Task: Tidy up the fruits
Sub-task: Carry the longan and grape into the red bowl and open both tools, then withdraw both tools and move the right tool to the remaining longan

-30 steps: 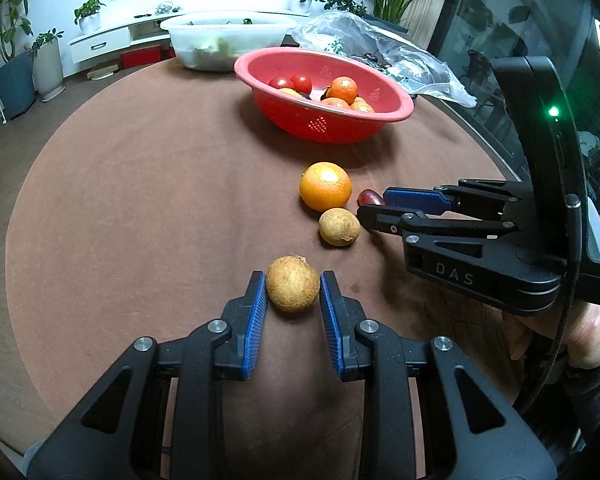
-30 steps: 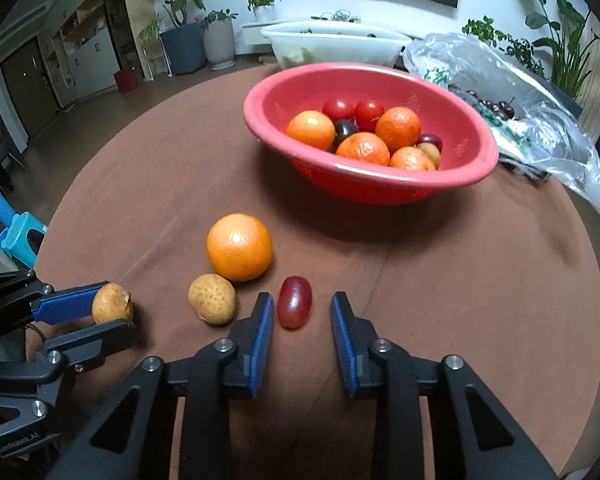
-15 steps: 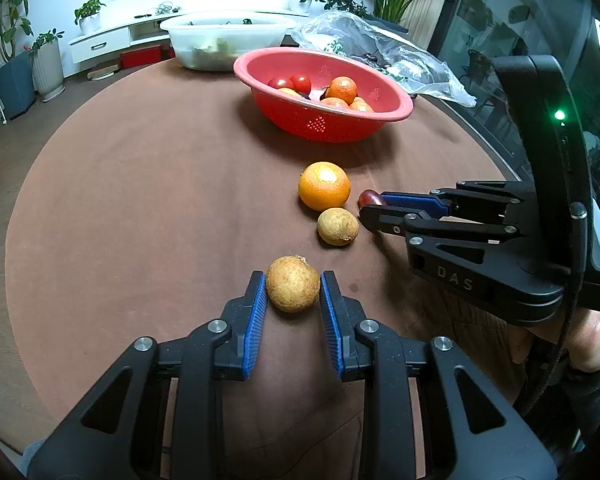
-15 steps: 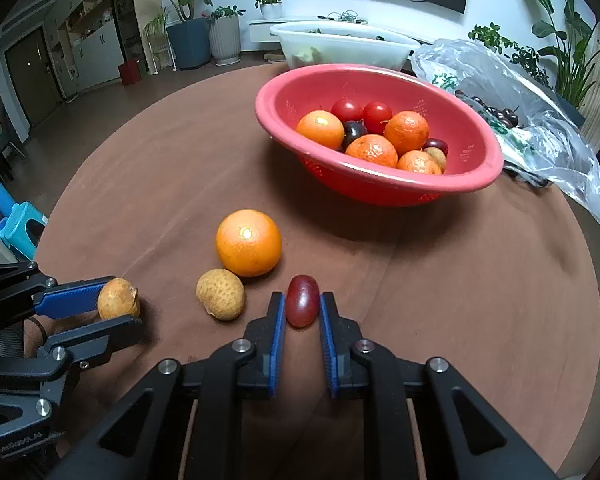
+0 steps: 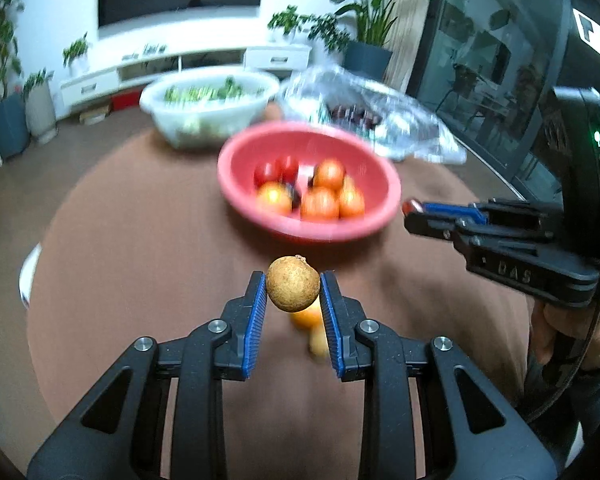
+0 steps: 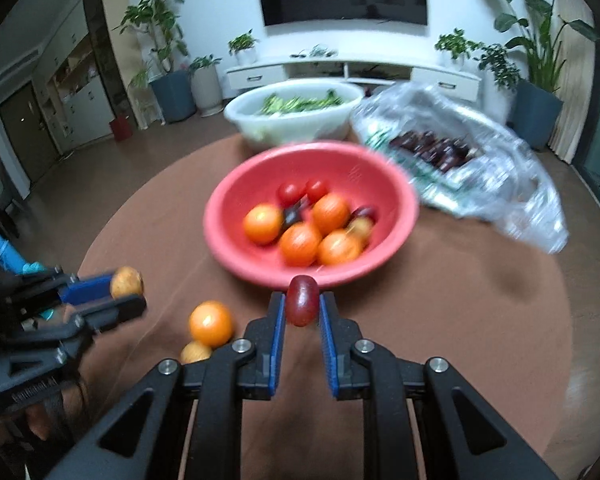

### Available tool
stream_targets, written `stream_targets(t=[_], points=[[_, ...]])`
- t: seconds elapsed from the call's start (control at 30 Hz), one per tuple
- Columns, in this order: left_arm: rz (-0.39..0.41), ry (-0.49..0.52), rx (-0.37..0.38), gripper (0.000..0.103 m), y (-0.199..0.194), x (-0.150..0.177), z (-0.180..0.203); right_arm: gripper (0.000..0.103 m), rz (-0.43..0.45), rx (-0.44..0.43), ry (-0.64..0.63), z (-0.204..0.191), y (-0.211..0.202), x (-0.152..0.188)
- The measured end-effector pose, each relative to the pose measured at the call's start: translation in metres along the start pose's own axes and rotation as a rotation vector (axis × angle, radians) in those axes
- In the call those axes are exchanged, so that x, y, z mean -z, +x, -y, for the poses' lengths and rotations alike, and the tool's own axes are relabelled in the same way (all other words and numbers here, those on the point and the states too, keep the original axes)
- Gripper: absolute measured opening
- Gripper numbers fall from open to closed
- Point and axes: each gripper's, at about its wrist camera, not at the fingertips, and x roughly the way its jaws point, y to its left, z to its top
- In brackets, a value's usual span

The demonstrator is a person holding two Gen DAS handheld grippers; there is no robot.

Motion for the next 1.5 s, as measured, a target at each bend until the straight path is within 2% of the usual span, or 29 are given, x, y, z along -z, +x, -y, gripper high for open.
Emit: stream_targets(t=[0.17, 0.3, 0.5, 0.73, 0.8, 0.83, 0.87, 1.0, 1.1, 1.17, 1.23, 1.3, 1.37, 1.43, 1.5], points=[[-0.005, 0.044, 0.016, 0.025, 0.033, -0.051, 0.001, 0.019, 0.02, 0.013, 0.008, 0.02, 0.009, -0.031], [-0.027, 0.076, 0.0, 0.025, 0.071, -0.075, 0.003, 0.019, 0.0, 0.021, 0.001, 0.028, 0.033, -0.047], [-0.07, 0.081, -0.02, 0.025, 0.115, -0.081, -0.001, 0.019, -0.035, 0.032, 0.002, 0.038, 0.071, -0.057], [-0.083, 0.092, -0.038, 0.027, 0.137, -0.077, 0.001, 0.019, -0.055, 0.044, -0.003, 0.042, 0.093, -0.058], [-0.089, 0.089, -0.043, 0.035, 0.141, -0.076, 0.001, 0.019, -0.051, 0.048, -0.007, 0.043, 0.094, -0.058], [-0.082, 0.09, -0.041, 0.048, 0.142, -0.076, 0.002, 0.02, -0.052, 0.051, -0.01, 0.041, 0.095, -0.06], [-0.081, 0.088, -0.052, 0.055, 0.143, -0.076, 0.002, 0.02, -0.052, 0.053, -0.014, 0.04, 0.095, -0.06], [-0.069, 0.071, -0.063, 0.071, 0.139, -0.074, -0.002, 0.02, -0.05, 0.054, -0.01, 0.041, 0.093, -0.06], [-0.051, 0.064, -0.067, 0.076, 0.13, -0.075, -0.004, 0.024, -0.05, 0.055, -0.015, 0.04, 0.091, -0.059], [-0.034, 0.061, -0.073, 0.078, 0.119, -0.075, -0.005, 0.035, -0.039, 0.063, -0.017, 0.038, 0.086, -0.059], [-0.019, 0.056, -0.075, 0.089, 0.107, -0.074, -0.006, 0.05, -0.021, 0.055, -0.008, 0.038, 0.078, -0.058], [0.003, 0.043, -0.074, 0.092, 0.092, -0.071, -0.008, 0.057, -0.005, 0.056, -0.003, 0.037, 0.07, -0.056], [0.019, 0.032, -0.073, 0.093, 0.076, -0.067, -0.01, 0.06, 0.022, 0.066, -0.001, 0.035, 0.056, -0.052], [0.033, 0.022, -0.074, 0.101, 0.061, -0.06, -0.011, 0.061, 0.034, 0.053, 0.017, 0.033, 0.044, -0.044], [0.052, 0.02, -0.086, 0.102, 0.045, -0.05, -0.011, 0.062, 0.043, 0.04, 0.033, 0.029, 0.032, -0.035]])
